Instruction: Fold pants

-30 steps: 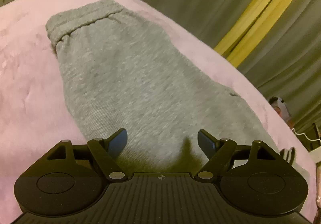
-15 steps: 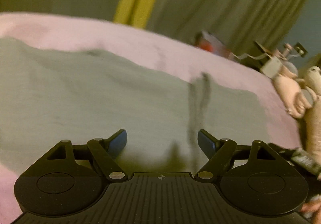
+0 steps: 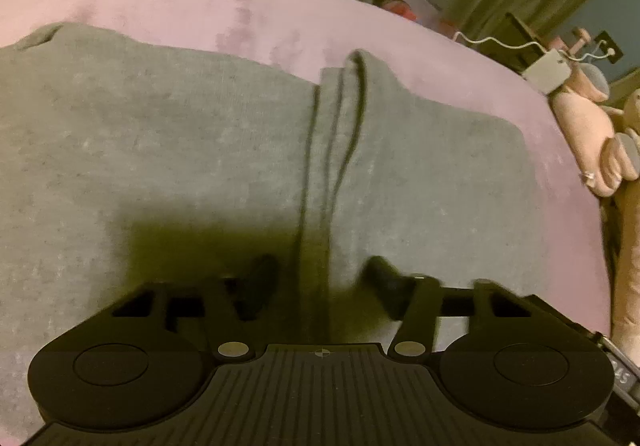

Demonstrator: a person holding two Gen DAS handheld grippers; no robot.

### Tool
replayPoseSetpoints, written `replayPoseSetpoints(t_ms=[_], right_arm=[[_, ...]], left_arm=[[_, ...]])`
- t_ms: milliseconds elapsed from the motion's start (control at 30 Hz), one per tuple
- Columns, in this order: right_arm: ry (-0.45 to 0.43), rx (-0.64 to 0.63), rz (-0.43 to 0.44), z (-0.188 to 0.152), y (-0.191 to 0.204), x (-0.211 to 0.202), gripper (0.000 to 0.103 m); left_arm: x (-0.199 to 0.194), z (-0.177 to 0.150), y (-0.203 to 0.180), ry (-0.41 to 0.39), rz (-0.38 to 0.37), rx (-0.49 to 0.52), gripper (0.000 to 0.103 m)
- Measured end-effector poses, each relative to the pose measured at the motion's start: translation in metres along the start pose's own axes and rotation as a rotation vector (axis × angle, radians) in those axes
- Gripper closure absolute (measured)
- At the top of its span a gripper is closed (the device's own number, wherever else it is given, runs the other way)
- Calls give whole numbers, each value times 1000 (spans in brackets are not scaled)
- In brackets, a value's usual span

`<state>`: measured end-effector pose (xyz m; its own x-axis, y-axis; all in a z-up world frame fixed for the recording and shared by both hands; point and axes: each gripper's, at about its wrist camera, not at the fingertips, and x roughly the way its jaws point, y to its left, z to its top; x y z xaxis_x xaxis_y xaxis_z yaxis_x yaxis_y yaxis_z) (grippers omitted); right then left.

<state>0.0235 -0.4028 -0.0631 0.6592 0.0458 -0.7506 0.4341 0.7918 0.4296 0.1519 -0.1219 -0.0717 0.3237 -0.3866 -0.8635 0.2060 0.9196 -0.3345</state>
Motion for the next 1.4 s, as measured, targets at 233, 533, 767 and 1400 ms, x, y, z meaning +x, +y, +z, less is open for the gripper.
replayPoseSetpoints(t_ms=[233,533,767,1400], right_arm=[[-145,-81,43,-1,13,-14,4],[-146,-125,58,-1,22,-14,4],[-226,-160,131,-5,22,-22,4],[-48,-199,132,-4,28,11,80]], left_arm=[[-3,-7,-19,-39,22,89,83],[-20,-2,-27,-60,35,125,84],[-33,2,-23,-90,43,126,84],[-51,-14,20,-116,194,79,49]])
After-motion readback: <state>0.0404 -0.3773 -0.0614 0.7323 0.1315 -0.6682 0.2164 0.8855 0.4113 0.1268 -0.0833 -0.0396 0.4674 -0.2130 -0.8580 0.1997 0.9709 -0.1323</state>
